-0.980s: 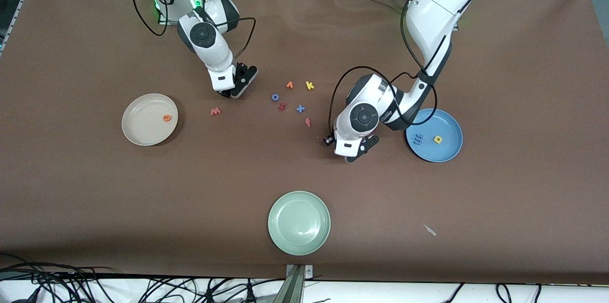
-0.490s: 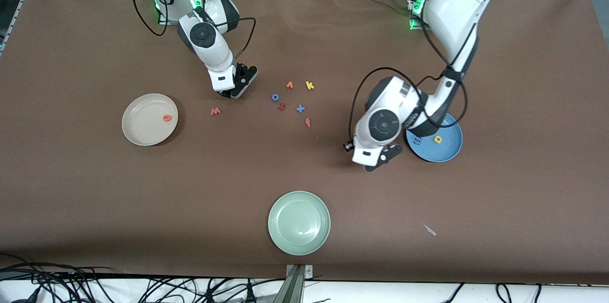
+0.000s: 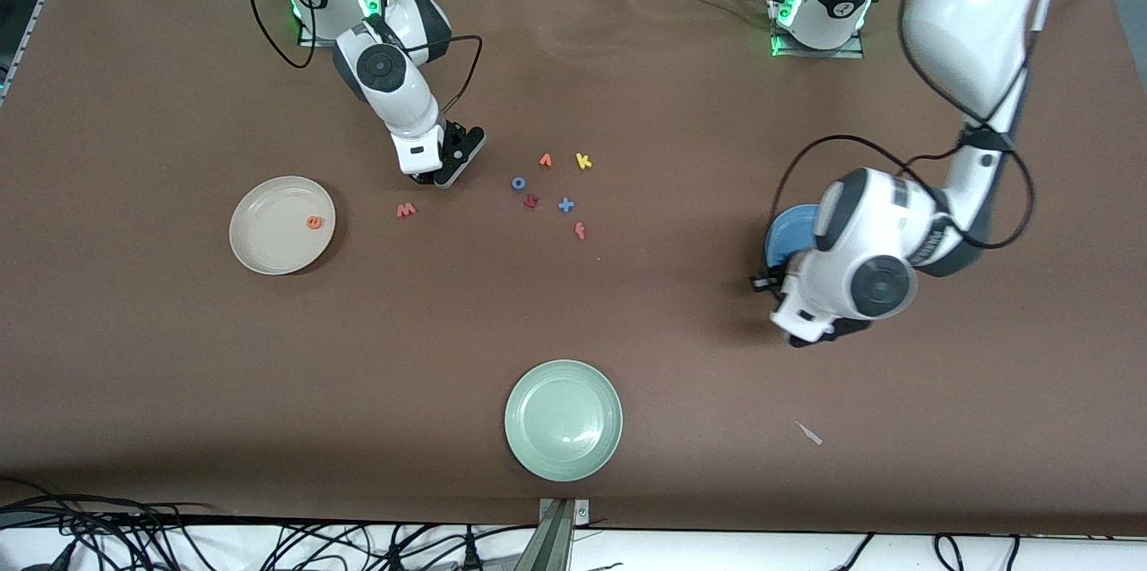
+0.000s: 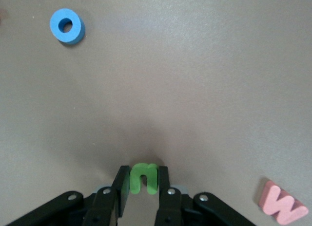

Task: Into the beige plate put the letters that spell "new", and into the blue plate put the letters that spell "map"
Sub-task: 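Drop the teal b on the blue plate while the right gripper lifts the green n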

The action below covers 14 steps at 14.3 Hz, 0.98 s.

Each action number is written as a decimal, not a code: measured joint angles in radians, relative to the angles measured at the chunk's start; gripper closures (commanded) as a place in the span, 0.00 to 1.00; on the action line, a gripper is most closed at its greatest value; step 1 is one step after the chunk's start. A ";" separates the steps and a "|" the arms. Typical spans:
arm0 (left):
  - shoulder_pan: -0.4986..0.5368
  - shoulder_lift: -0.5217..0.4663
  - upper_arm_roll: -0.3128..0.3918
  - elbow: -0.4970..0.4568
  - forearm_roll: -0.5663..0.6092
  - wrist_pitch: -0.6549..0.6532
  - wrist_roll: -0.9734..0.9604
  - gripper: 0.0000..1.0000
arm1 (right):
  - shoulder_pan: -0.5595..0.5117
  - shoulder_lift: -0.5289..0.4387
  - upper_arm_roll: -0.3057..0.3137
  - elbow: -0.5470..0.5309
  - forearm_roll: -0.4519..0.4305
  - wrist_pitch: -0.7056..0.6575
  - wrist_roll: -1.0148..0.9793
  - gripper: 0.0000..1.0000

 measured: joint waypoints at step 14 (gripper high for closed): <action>0.127 0.019 -0.021 -0.135 0.000 -0.001 0.289 0.00 | 0.000 -0.002 -0.001 0.006 0.000 -0.012 -0.002 0.79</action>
